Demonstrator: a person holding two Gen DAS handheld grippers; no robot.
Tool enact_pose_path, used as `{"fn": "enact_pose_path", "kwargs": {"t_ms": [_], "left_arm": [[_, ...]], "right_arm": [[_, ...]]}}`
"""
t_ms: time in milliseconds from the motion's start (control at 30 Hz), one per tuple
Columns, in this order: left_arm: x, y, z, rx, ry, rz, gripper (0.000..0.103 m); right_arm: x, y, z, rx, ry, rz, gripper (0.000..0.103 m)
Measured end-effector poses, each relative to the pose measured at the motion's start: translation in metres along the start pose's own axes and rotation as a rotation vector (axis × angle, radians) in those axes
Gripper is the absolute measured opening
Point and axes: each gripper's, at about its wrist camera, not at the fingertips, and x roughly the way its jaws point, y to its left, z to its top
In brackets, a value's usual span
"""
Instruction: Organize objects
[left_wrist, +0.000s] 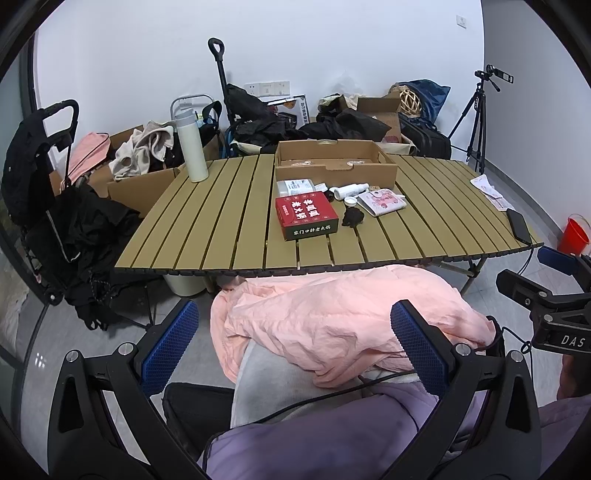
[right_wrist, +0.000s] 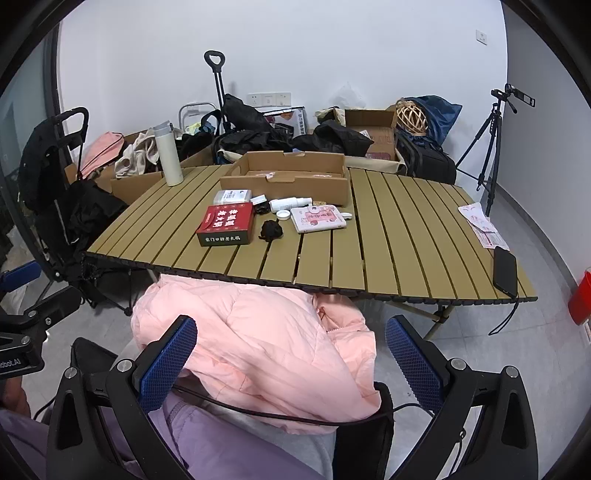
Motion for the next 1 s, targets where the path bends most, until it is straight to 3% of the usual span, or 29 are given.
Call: {"fn": "enact_pose_path", "kwargs": {"t_ms": [600, 833, 933, 1000], "left_arm": [[0.017, -0.003, 0.004, 0.018, 0.039, -0.004, 0.103], [0.062, 0.000, 0.024, 0.018, 0.075, 0.001, 0.103], [0.086, 0.003, 0.034, 0.012, 0.022, -0.039, 0.103], [0.106, 0.003, 0.040, 0.006, 0.017, -0.026, 0.103]], "right_arm": [[0.017, -0.004, 0.001, 0.006, 0.015, -0.011, 0.103], [0.059, -0.014, 0.016, -0.006, 0.050, -0.019, 0.103], [0.085, -0.021, 0.031, -0.002, 0.069, -0.030, 0.103], [0.108, -0.027, 0.042, 0.007, 0.092, -0.008, 0.103]]}}
